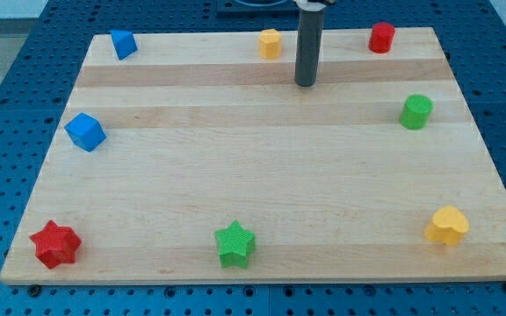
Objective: Place your arm to the bottom of the blue triangle
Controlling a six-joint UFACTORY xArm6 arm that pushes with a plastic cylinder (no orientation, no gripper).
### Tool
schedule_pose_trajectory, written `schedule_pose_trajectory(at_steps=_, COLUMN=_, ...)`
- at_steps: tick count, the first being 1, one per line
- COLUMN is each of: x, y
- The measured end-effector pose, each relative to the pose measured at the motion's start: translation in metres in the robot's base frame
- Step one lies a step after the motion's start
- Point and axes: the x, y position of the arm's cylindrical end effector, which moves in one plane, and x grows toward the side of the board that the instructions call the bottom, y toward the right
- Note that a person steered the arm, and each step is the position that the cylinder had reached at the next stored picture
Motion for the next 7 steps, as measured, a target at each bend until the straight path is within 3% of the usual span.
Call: schedule_pose_trajectory(at_steps=7, x=0.000, y=-0.042)
